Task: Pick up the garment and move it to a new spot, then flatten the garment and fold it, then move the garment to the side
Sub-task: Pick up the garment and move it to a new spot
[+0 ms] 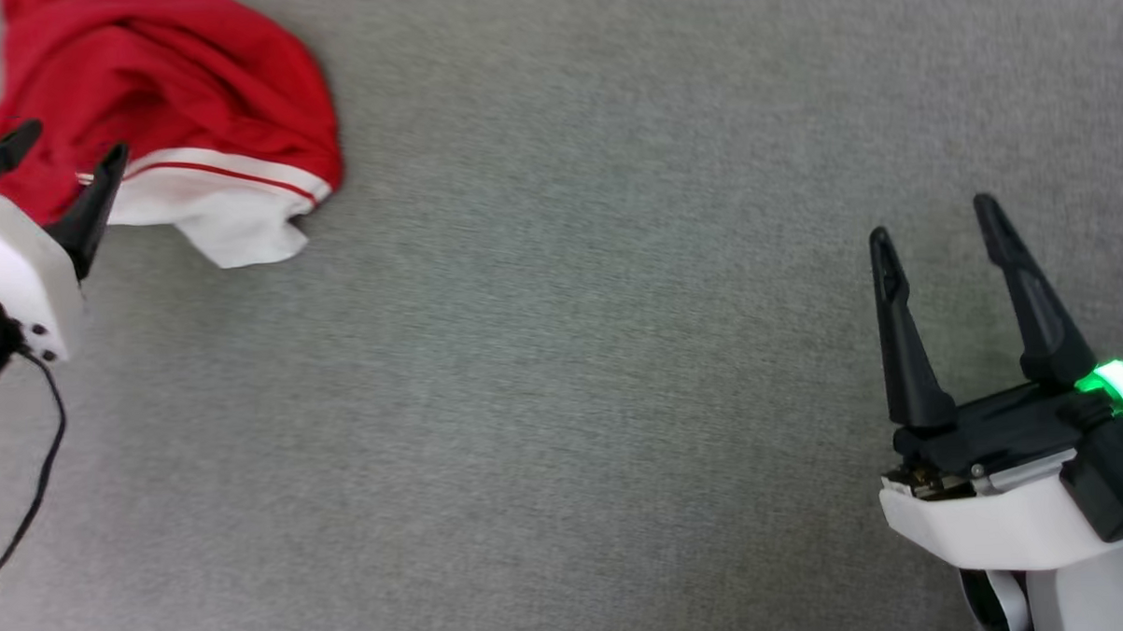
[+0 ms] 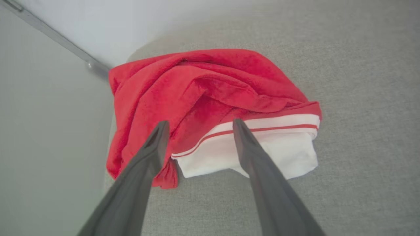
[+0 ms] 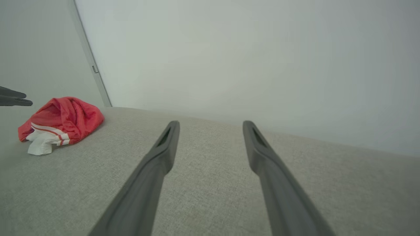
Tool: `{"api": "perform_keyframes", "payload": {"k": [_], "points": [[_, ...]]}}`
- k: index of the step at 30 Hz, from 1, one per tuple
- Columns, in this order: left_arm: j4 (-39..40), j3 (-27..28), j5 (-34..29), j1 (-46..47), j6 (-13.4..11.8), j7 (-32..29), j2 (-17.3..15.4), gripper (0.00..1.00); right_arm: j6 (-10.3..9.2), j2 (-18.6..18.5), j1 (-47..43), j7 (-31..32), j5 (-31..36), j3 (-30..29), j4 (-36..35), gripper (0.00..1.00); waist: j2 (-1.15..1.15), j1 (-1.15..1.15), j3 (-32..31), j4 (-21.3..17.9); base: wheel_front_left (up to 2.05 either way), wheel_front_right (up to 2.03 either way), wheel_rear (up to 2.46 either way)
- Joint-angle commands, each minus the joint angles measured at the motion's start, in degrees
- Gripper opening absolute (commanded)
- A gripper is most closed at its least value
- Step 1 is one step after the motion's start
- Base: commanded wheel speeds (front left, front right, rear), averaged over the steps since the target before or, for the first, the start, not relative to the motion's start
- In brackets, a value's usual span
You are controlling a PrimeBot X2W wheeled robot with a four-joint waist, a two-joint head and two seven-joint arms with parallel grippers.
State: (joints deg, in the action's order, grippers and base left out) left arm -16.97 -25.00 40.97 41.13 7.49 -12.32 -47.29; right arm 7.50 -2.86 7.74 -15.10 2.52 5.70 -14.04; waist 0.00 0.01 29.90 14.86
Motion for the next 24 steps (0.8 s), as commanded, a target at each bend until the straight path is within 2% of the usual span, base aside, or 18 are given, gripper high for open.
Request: {"api": "perform_keyframes", "payload": {"k": [1,8,12,17,18,19,20,24], "points": [[-0.3,-1.1,1.7,1.3,-0.1,-1.6,-1.1,1.0,-0.02,-0.1,1.0,-0.1,0.1,0.2,-0.6,1.0,0.0,-0.01,3.7,-3.1,0.0,0.0,0.0],[-2.7,-6.9,17.0,7.8,-0.1,-15.4,-7.1,1.0,-0.02,0.0,2.1,-0.1,-0.2,1.2,-2.2,1.0,0.0,-0.01,8.0,-6.3,0.0,0.0,0.0],[-4.9,-8.9,23.3,9.3,-0.1,-22.2,-8.2,1.0,-0.02,0.0,2.2,-0.1,-0.3,1.1,-2.6,1.0,0.0,-0.01,9.5,-7.3,0.0,0.0,0.0],[-6.9,-13.2,25.6,9.1,-0.2,-24.9,-6.5,1.0,-0.02,0.0,1.8,-0.1,0.2,0.4,-3.0,1.0,0.0,-0.01,11.0,-7.3,0.0,0.0,0.0],[-7.4,-14.1,25.9,9.1,-0.2,-25.2,-6.1,0.86,-0.02,0.0,1.8,-0.1,0.7,0.3,-2.9,1.0,0.0,-0.01,11.2,-7.2,0.0,0.0,0.0],[-7.8,-14.8,26.2,9.1,-0.2,-25.3,-5.5,0.35,-0.02,0.0,1.9,-0.1,0.9,0.2,-2.9,1.0,0.0,-0.01,11.3,-7.1,0.0,0.0,0.0],[-7.9,-15.6,26.9,9.2,-0.2,-25.2,-4.9,0.0,-0.02,0.0,2.0,-0.1,1.1,0.1,-2.9,1.0,0.0,-0.01,11.2,-7.0,0.0,0.0,0.0],[-7.3,-16.2,29.7,9.6,0.0,-21.6,-3.8,0.0,-0.02,0.0,2.1,-0.1,0.8,-0.6,-2.3,1.0,0.0,-0.01,9.7,-6.3,0.0,0.0,0.0]]}}
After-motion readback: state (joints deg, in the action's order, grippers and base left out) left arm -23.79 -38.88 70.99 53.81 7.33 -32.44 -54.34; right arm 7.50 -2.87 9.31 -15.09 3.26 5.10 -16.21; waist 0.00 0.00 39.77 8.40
